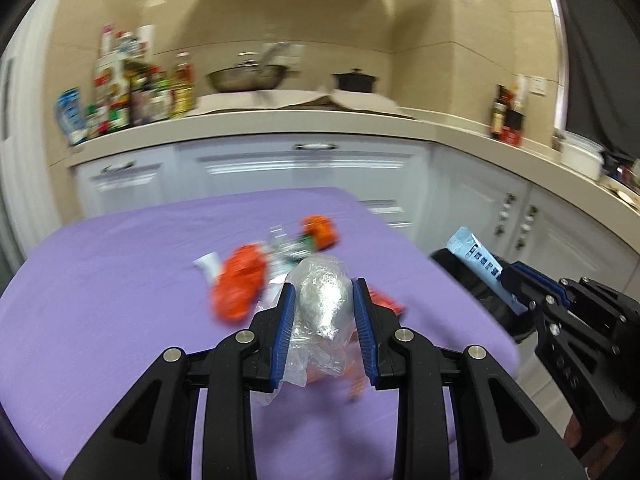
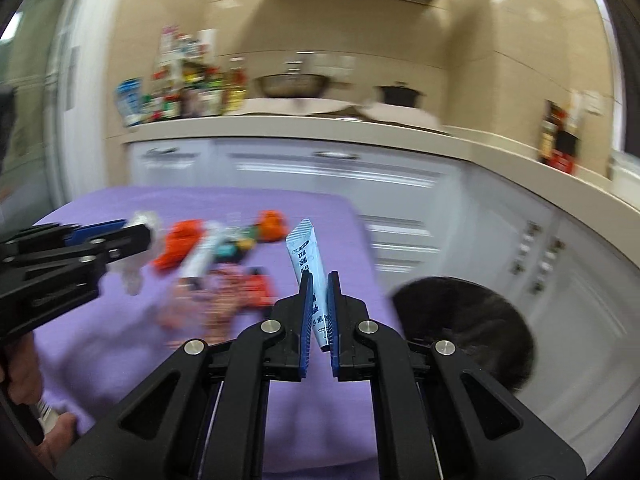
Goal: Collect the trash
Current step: 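Carry both items over the black bin and open both tools to drop them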
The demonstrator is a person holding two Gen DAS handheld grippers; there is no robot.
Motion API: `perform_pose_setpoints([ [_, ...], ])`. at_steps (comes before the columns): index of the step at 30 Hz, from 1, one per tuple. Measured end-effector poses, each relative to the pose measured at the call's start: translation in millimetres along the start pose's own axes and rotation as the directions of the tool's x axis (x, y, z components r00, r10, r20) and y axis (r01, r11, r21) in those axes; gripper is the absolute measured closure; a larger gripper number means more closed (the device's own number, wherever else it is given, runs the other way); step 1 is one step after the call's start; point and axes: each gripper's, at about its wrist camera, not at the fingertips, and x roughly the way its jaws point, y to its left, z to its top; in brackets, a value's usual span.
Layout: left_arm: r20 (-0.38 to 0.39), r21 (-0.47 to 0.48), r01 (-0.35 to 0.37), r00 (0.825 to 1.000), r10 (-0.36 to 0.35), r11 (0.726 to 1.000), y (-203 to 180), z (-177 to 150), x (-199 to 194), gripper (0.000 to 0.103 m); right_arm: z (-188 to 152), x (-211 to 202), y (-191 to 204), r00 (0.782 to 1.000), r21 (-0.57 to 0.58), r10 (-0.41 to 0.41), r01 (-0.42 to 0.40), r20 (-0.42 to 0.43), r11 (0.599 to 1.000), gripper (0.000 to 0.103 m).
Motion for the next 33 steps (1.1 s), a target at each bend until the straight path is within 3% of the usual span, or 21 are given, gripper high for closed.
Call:
perform_pose_setpoints([
  [4,-0.011,0.036,0.082,0.997,-0.081,0.996,-40.0,13.7,23.4,0.072,-3.6,8.4,-57.4,0.993,0.072,-0.118,0.118,-0.008,0.99,0.096],
  [10,-0.051,0.093,0.172,0.985,-0.167,0.981,-103.5,31.3,68.7,0.072,-12.8,36.2,-127.3,0.974,0.156,-0.221,0.225,-0.046,0.962,0.096],
  [15,-0.079,0.135,0.192,0.98,-0.183,0.972,-147.9,35.9,102.8,0.072,-25.5,56.9,-163.1,0.962,0.194,-0.258,0.27,-0.085,0.943,0.096],
  [21,-0.125,0.142,0.191,0.977,-0.174,0.971,-173.4,33.6,142.4,0.071,-34.7,81.4,-189.0,0.954,0.213,-0.27,0.292,-0.126,0.932,0.092],
  [22,-0.13,0.14,0.191,0.976,-0.173,0.971,-175.1,33.0,147.2,0.07,-36.4,85.5,-193.3,0.952,0.219,-0.274,0.299,-0.134,0.929,0.083],
  [24,-0.14,0.145,0.178,0.977,-0.158,0.973,-178.7,31.4,154.6,0.057,-39.5,89.9,-195.4,0.947,0.227,-0.29,0.315,-0.138,0.922,0.063],
  [25,-0.141,0.146,0.172,0.978,-0.152,0.974,-180.3,30.9,157.3,0.053,-41.1,91.4,-196.9,0.945,0.232,-0.296,0.321,-0.137,0.918,0.058],
  [27,-0.141,0.141,0.166,0.979,-0.146,0.976,-181.6,31.2,159.8,0.041,-42.8,93.4,-198.5,0.944,0.233,-0.298,0.325,-0.142,0.917,0.058],
  [33,-0.116,0.152,0.143,0.985,-0.126,0.978,-179.4,34.3,156.0,0.033,-41.9,90.6,-193.7,0.942,0.235,-0.305,0.33,-0.138,0.914,0.056],
])
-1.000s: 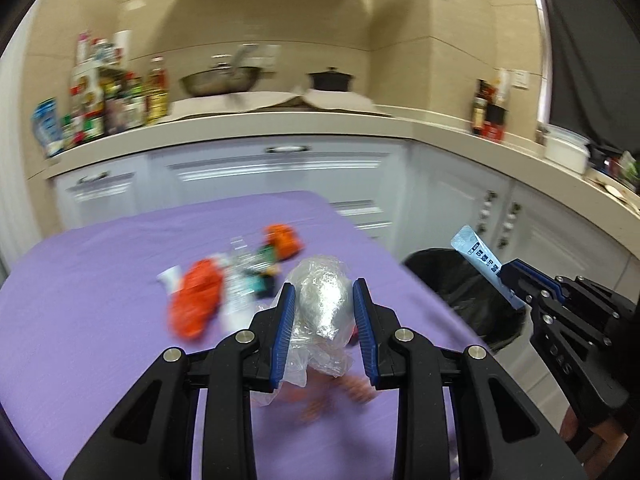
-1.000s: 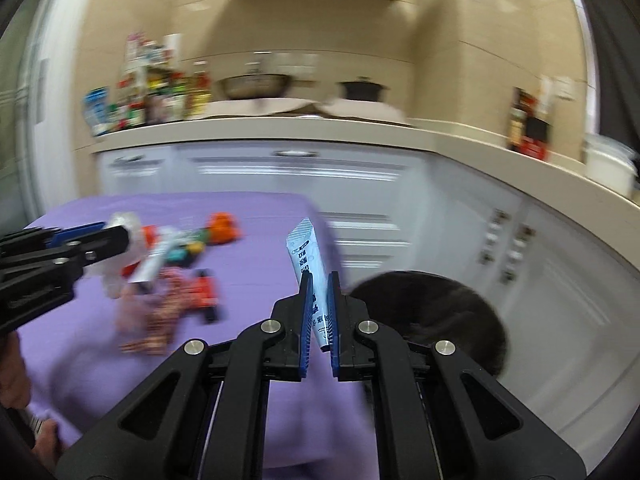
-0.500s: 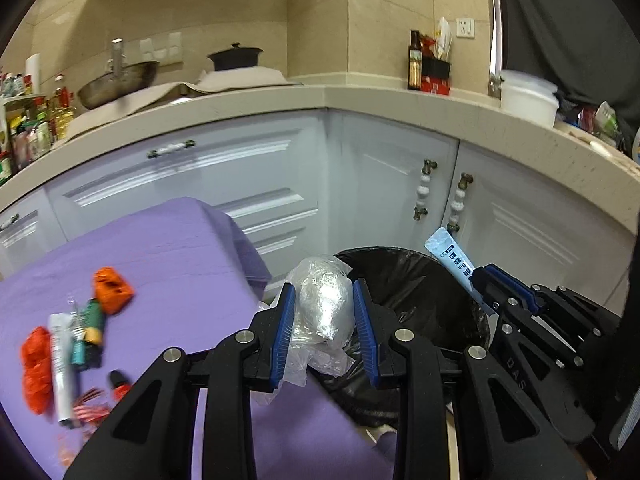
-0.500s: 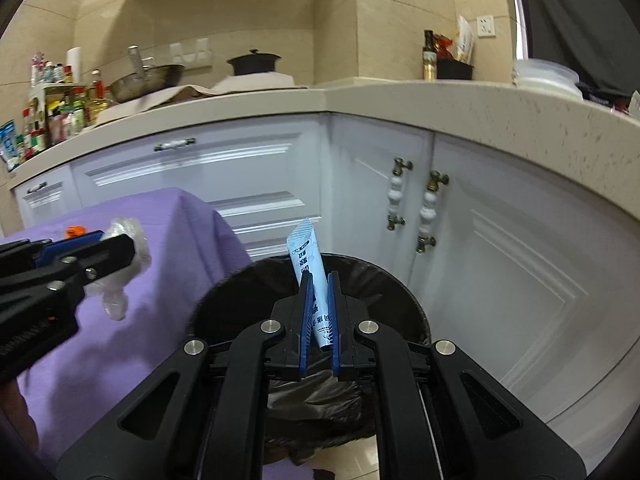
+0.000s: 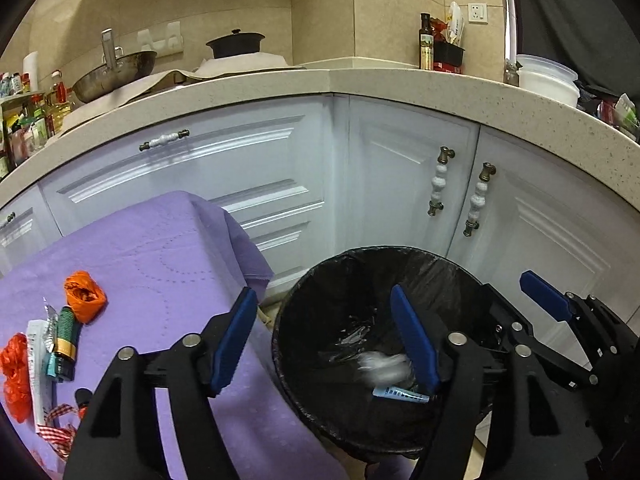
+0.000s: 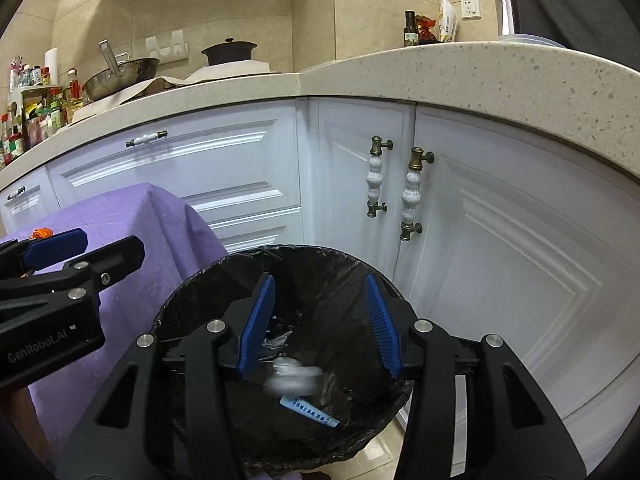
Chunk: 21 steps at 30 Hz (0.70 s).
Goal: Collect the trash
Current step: 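Carry both items over the black bin and open both tools to drop them, then grasp the orange snack wrapper with the left tool while the right tool grasps the checked ribbon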
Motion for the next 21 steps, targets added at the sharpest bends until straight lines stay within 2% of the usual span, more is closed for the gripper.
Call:
perform_pose_setpoints([
  [6,0.01,-0.024,-0.007,1.0,0.007,1.0,15.8,-0.9,-17.0,0.03,3.0,-14.4,10.2,1.0,0.0,0.009,-0.009,0.014,1.0,0.052],
  [12,0.027,-0.043,-0.045,0.999,0.046,0.998,40.8,-9.4,-43.7,0.027,4.4,-32.6,38.1,0.998,-0.022,0.059,-0.059,0.021,0.998,0.051],
  [16,0.025,-0.064,-0.086,0.996,0.088,0.994,64.8,-21.2,-63.3,0.026,3.1,-47.3,60.4,0.993,-0.019,0.113,-0.112,0.029,0.993,0.044],
  [21,0.019,-0.081,-0.17,0.985,0.172,0.982,101.1,-44.2,-90.8,0.026,-2.4,-66.2,100.6,0.98,-0.053,0.199,-0.197,0.023,0.979,0.044],
])
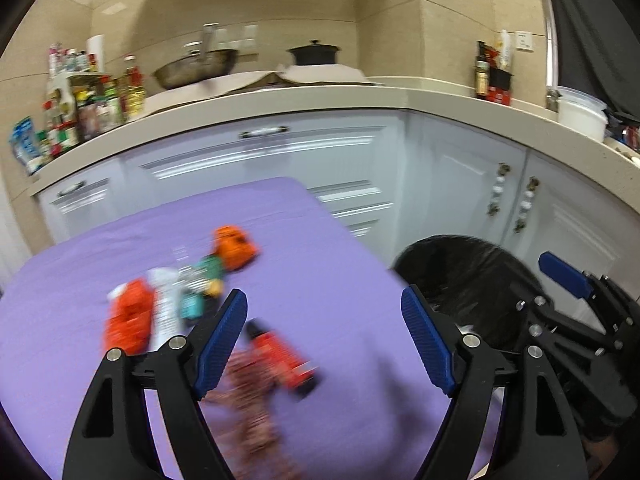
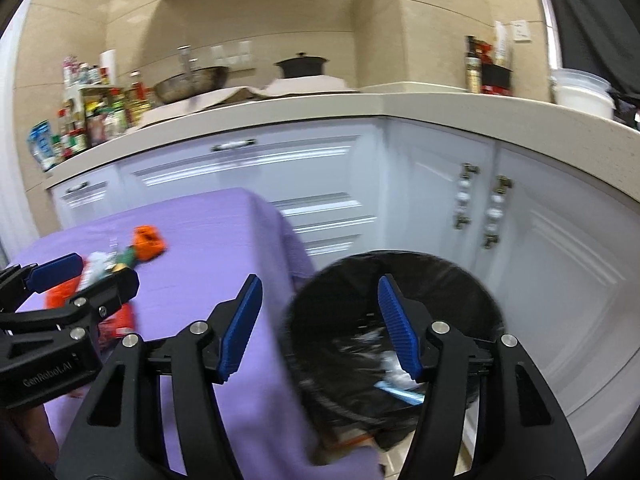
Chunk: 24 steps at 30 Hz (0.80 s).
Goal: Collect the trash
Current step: 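Grasp the orange snack wrapper with the left tool while the right tool grasps the checked ribbon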
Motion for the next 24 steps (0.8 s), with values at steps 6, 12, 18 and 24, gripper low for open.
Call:
perform_pose_setpoints([
  [6,-0.02,-0.047,-0.094,0.995,0.093,0.994,52.8,-24.8,-23.5,0.026,-5.2,-12.1,52.7,0.994,-0.047,0.11,-0.11,-0.011,0.993,0.044],
  [12,-0.037,-0.124,-0.175,0.984,0.172,0.977,98.9,-44.4,-41.9,0.026,-15.3,-20.9,102.2,0.98,-0.115,0.195,-0.198,-0.039,0.973,0.044],
  [18,-0.055,-0.175,-0.228,0.974,0.222,0.958,127.7,-61.7,-53.7,0.026,-27.4,-24.1,135.0,0.971,-0.165,0.23,-0.239,-0.071,0.957,0.044],
  [24,-0.072,-0.21,-0.241,0.97,0.231,0.948,141.0,-73.6,-58.9,0.026,-39.7,-15.3,148.4,0.964,-0.178,0.234,-0.255,-0.127,0.951,0.049],
])
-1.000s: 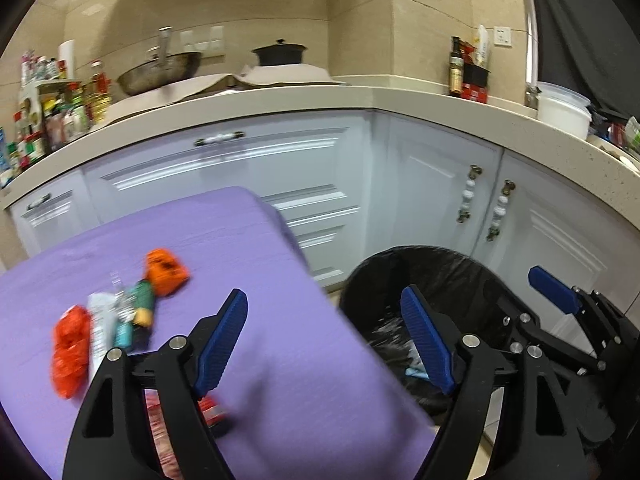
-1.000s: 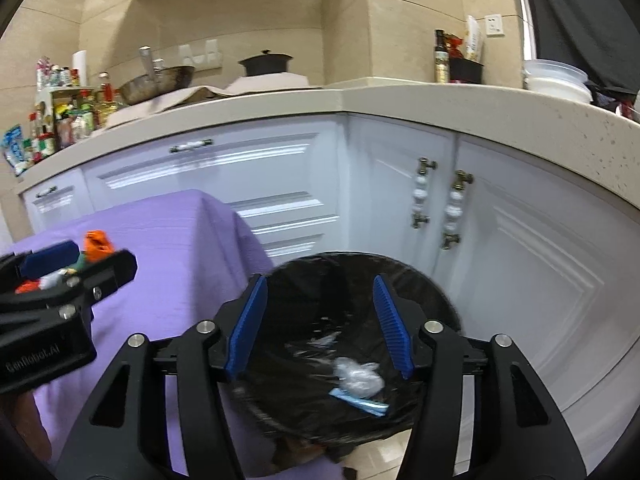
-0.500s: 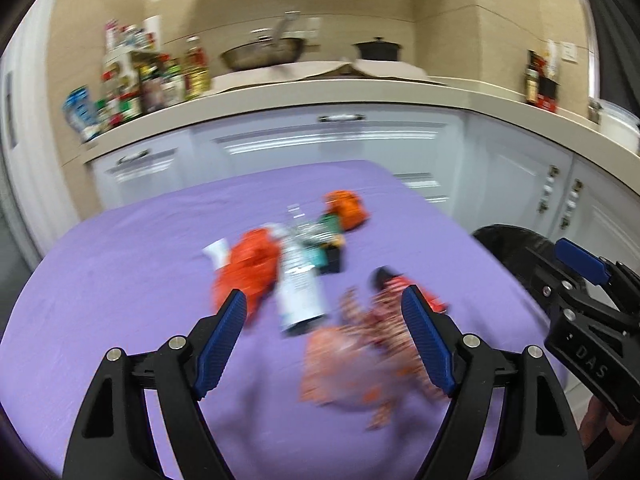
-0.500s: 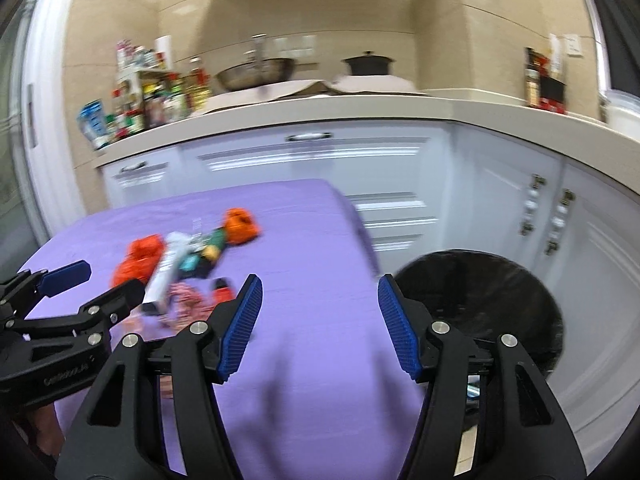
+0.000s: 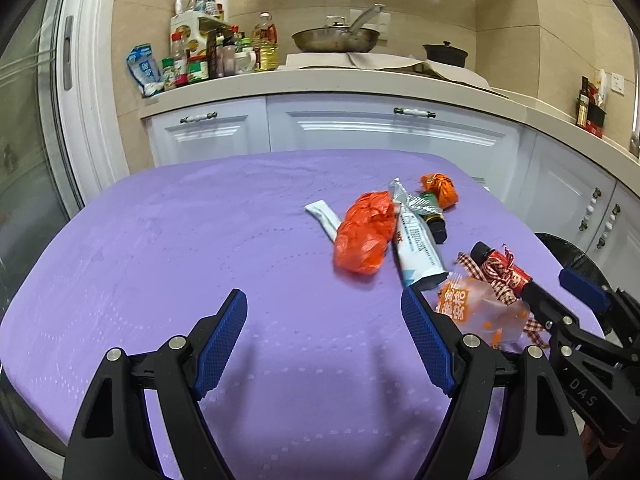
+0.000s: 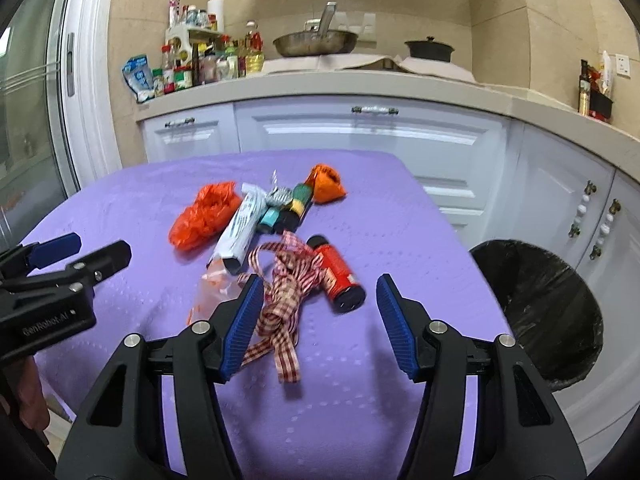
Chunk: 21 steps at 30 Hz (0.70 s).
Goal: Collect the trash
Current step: 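Grasp the orange snack wrapper with the left tool while the right tool grasps the checked ribbon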
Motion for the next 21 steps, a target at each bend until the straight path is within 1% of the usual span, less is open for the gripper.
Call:
perform_pose_setpoints([
  [2,-0.003,-0.003,0.003,1.0,-0.003,1.0,2.1,-2.3,-0.1,0.026,-2.6,5.3,1.7,1.0,-0.008,0.012,-0.012,-0.025,1.0,0.06],
  [4,-0.007,-0.005,0.009,1.0,-0.009,1.0,2.3,-3.0,0.7,0.026,-5.3,8.4,2.9,0.999,-0.006,0.03,-0.03,-0.042,1.0,0.066],
  [6,-0.009,-0.004,0.015,1.0,-0.015,1.0,0.7,-3.2,1.7,0.026,-6.9,11.1,4.9,0.997,-0.004,0.054,-0.054,-0.06,0.999,0.076],
  [7,-0.01,-0.003,0.019,1.0,-0.019,1.0,-0.1,-3.6,1.7,0.026,-7.2,11.9,6.1,0.996,-0.008,0.061,-0.062,-0.067,0.998,0.086],
  [8,-0.011,-0.003,0.021,1.0,-0.021,1.0,-0.5,-3.4,2.0,0.026,-7.2,12.8,7.9,0.995,-0.014,0.071,-0.072,-0.076,0.997,0.092],
  [14,-0.018,0.003,0.043,0.999,-0.043,0.999,-7.2,-4.9,3.1,0.026,-6.1,6.6,9.5,0.996,-0.022,0.068,-0.069,-0.057,0.997,0.098],
  [21,-0.012,0.026,0.092,0.996,-0.091,0.995,-19.0,-6.5,-0.6,0.026,2.3,-6.3,3.2,0.998,-0.026,0.065,-0.066,-0.017,0.997,0.1],
])
